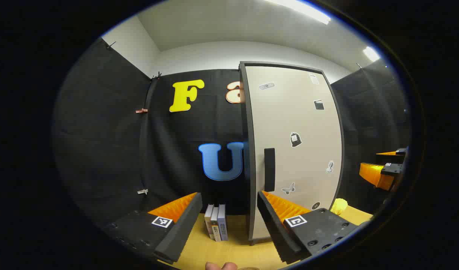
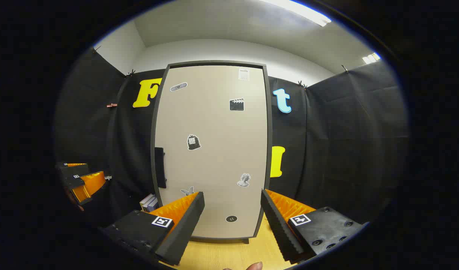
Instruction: Open the cabinet door with the right hand, grasp the bottle in the cabinet with the left hand and place it on the coaster, then close the cabinet door with the right hand.
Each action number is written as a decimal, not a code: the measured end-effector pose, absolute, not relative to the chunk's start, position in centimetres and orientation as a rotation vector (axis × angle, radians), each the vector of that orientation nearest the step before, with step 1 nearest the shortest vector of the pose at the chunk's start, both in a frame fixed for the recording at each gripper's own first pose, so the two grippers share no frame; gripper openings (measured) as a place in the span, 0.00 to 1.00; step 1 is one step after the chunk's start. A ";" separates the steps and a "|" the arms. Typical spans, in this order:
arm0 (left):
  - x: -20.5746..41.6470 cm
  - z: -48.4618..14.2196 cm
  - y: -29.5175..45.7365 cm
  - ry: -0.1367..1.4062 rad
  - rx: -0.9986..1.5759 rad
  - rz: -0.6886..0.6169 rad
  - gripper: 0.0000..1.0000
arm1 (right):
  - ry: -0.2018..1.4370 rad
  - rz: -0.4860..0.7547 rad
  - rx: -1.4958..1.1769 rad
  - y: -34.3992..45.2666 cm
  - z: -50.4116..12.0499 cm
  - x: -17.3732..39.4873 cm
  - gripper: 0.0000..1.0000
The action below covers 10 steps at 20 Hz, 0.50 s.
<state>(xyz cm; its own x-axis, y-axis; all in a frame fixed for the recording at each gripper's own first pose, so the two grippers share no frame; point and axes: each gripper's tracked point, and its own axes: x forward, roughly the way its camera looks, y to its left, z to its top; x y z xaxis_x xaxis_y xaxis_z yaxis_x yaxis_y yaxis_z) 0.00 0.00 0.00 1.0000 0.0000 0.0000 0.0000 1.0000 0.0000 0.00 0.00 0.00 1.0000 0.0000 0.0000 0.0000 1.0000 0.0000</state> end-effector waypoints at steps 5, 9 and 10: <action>0.0 -0.2 0.5 0.001 0.000 -0.001 0.93 | -0.001 0.004 -0.012 0.2 0.2 -0.4 0.97; -0.2 0.1 0.7 -0.008 -0.005 -0.004 0.93 | -0.002 0.002 -0.017 0.5 0.2 -0.9 0.98; -0.3 0.0 0.7 -0.008 -0.004 -0.003 0.93 | -0.004 0.001 -0.017 0.5 0.2 -1.0 0.98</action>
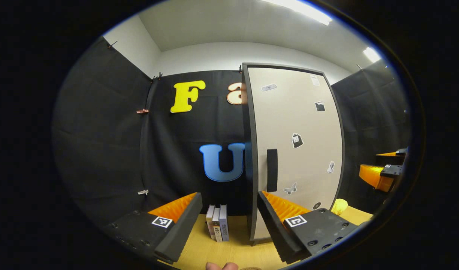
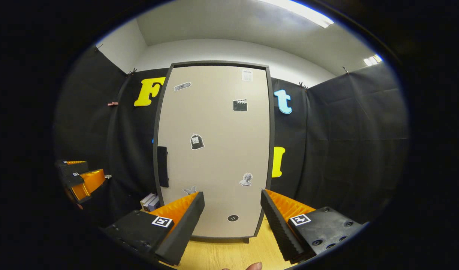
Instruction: Open the cabinet door with the right hand, grasp the bottle in the cabinet with the left hand and place it on the coaster, then close the cabinet door with the right hand.
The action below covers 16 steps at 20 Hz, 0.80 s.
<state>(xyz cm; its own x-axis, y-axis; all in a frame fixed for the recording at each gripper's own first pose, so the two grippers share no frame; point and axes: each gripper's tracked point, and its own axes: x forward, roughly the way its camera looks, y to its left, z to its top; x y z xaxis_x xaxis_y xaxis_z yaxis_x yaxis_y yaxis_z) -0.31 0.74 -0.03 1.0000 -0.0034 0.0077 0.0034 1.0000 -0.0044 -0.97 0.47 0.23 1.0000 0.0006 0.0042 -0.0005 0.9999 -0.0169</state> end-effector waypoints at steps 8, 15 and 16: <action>-0.6 0.1 1.1 -0.010 -0.001 -0.002 0.93 | -0.008 0.000 -0.012 0.7 0.5 -1.3 0.98; -0.5 0.1 2.1 -0.015 0.000 0.009 0.93 | -0.007 0.025 -0.004 2.1 0.7 -0.9 0.97; -0.5 0.1 2.3 -0.014 0.001 0.011 0.93 | -0.012 0.032 -0.001 2.6 0.9 -0.5 0.97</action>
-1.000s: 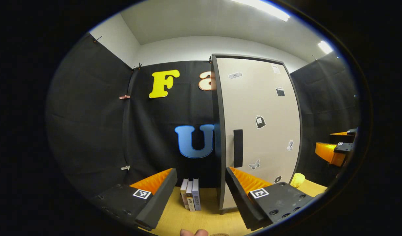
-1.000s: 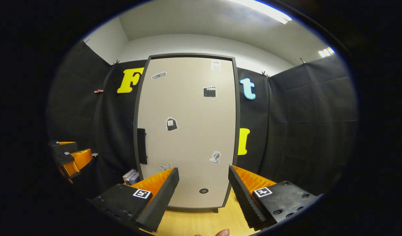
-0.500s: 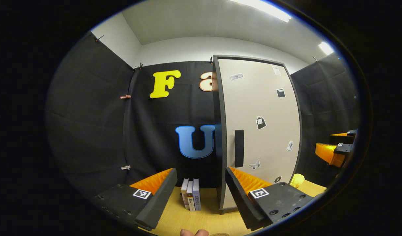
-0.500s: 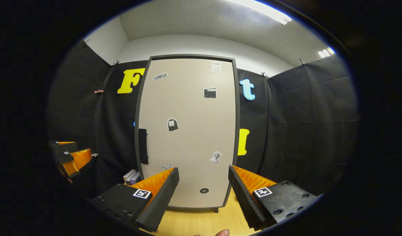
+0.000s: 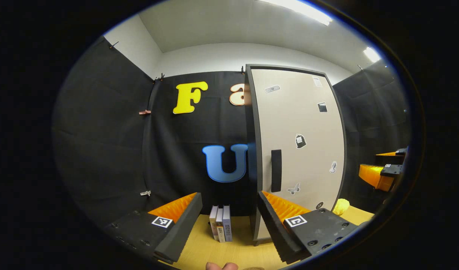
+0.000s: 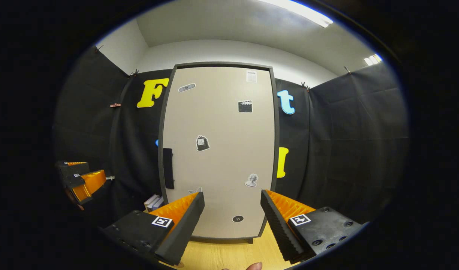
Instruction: Open the cabinet door with the right hand, grasp the bottle in the cabinet with the left hand and place it on the coaster, then close the cabinet door with the right hand.
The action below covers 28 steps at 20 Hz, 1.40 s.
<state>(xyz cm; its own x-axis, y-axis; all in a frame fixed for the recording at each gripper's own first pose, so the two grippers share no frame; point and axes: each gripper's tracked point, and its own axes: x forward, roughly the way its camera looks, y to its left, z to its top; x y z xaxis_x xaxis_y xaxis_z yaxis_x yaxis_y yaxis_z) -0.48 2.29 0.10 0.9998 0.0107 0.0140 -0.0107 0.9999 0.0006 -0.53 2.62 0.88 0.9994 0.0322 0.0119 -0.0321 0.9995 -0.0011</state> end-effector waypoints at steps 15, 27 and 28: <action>-0.8 -2.7 9.1 0.035 -0.002 0.111 0.93 | -0.043 0.207 0.004 18.5 0.5 11.2 0.97; -1.1 -4.3 10.2 0.066 -0.035 0.165 0.93 | 0.000 0.114 0.057 21.9 -2.1 18.3 0.43; -1.4 -4.3 10.5 0.068 -0.036 0.169 0.93 | 0.004 0.112 0.063 21.7 -2.0 18.0 0.40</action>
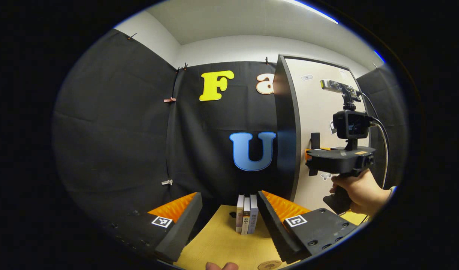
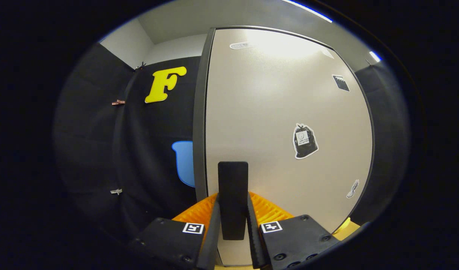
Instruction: Open the cabinet door with the right hand, grasp the bottle in the cabinet with the left hand and place it on the coaster, then close the cabinet door with the right hand.
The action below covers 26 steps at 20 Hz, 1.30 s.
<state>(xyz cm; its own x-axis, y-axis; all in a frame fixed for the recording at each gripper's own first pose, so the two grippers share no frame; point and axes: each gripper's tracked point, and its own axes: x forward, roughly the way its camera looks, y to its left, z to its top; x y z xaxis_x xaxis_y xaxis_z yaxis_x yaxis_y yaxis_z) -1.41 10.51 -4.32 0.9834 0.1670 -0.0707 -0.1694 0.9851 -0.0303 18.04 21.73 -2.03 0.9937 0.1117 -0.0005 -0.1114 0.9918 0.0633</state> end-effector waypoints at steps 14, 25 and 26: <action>-3.9 -2.4 8.4 0.037 -0.051 0.155 0.93 | 0.080 0.304 0.112 20.7 -1.3 11.9 0.17; -4.7 -0.6 4.7 0.008 -0.051 0.116 0.93 | 0.044 0.343 0.097 16.0 0.7 3.8 0.17; -5.0 -1.0 4.4 0.009 -0.049 0.109 0.93 | 0.041 0.338 0.097 15.2 0.8 3.1 0.17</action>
<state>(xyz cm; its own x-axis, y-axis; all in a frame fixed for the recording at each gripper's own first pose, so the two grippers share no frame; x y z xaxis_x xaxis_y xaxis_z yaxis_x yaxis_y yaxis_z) -5.01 4.40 -0.95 0.9940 0.1086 -0.0112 -0.1090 0.9929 -0.0487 3.11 15.20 0.75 0.9428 0.3326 -0.0238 -0.3287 0.9390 0.1014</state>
